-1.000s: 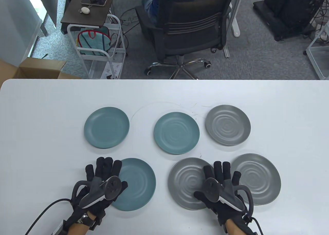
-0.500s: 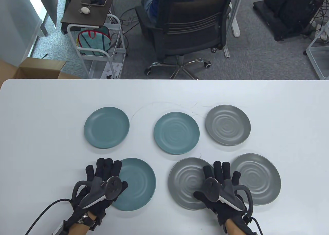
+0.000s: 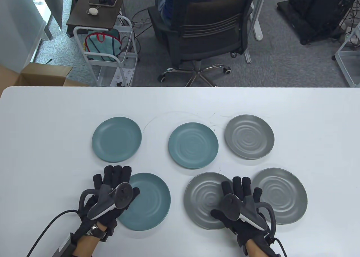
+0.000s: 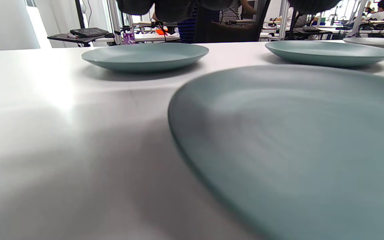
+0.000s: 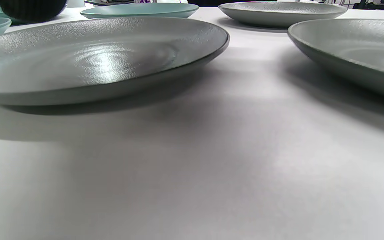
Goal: Flip plate to back facing up
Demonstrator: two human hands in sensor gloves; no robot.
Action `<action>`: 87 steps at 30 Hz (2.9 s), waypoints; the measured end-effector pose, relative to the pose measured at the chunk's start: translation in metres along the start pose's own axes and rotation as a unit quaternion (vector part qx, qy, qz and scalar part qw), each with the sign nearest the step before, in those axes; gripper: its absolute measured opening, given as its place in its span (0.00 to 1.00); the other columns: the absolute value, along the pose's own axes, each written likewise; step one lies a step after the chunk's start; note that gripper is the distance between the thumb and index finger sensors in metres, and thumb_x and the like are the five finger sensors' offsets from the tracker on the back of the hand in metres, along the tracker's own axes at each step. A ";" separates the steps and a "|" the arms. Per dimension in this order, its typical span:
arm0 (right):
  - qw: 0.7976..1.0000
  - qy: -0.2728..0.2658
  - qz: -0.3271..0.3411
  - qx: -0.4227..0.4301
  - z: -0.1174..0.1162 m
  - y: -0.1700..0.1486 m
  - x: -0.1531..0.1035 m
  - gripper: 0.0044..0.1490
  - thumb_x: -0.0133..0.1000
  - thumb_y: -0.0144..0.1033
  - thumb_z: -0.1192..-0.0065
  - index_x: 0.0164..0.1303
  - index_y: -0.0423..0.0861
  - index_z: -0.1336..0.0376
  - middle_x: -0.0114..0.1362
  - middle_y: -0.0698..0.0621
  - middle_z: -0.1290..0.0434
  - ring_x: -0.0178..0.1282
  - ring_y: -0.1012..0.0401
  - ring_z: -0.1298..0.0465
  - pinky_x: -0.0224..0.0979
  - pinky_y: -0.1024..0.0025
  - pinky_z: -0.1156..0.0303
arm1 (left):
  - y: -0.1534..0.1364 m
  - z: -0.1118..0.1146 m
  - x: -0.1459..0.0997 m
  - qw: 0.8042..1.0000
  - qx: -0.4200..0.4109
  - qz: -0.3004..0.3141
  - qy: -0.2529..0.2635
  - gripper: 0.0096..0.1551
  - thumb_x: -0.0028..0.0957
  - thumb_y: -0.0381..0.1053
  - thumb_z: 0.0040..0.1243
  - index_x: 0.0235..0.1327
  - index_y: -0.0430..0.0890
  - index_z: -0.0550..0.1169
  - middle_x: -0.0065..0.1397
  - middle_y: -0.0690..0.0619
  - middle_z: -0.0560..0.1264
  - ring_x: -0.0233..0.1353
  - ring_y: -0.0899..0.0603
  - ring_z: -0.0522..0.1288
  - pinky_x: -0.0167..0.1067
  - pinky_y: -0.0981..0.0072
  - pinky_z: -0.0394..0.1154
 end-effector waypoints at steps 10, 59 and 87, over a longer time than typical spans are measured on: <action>1.000 -0.003 0.010 0.005 0.001 0.004 -0.001 0.64 0.52 0.72 0.52 0.86 0.47 0.68 0.88 0.36 0.70 0.84 0.38 0.71 0.78 0.28 0.68 | -0.004 -0.038 0.051 0.999 0.033 -0.035 0.011 0.49 0.58 0.73 0.42 0.88 0.48 0.55 0.87 0.40 0.57 0.87 0.28 0.58 0.75 0.27 0.59; 0.999 0.007 0.019 0.025 0.001 0.005 -0.001 0.63 0.53 0.71 0.51 0.86 0.47 0.67 0.88 0.36 0.69 0.84 0.38 0.71 0.78 0.28 0.68 | -0.006 0.017 0.145 0.987 0.066 -0.112 -0.093 0.41 0.58 0.63 0.54 0.82 0.46 0.63 0.79 0.37 0.65 0.73 0.26 0.74 0.65 0.39 0.76; 0.998 0.012 0.035 0.043 -0.002 0.010 -0.002 0.62 0.53 0.70 0.51 0.86 0.46 0.67 0.87 0.36 0.69 0.84 0.38 0.70 0.78 0.28 0.67 | -0.019 -0.050 0.124 0.964 -0.249 -0.063 -0.071 0.38 0.61 0.52 0.54 0.83 0.42 0.60 0.80 0.35 0.64 0.75 0.27 0.74 0.64 0.43 0.78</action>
Point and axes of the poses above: the tracker on the back of each hand, its own y axis roughly to the thumb side, its own x axis roughly from the wrist to the fingertips, z = x × y, the point moved 3 cm from there along x, roughly from the wrist to the fingertips
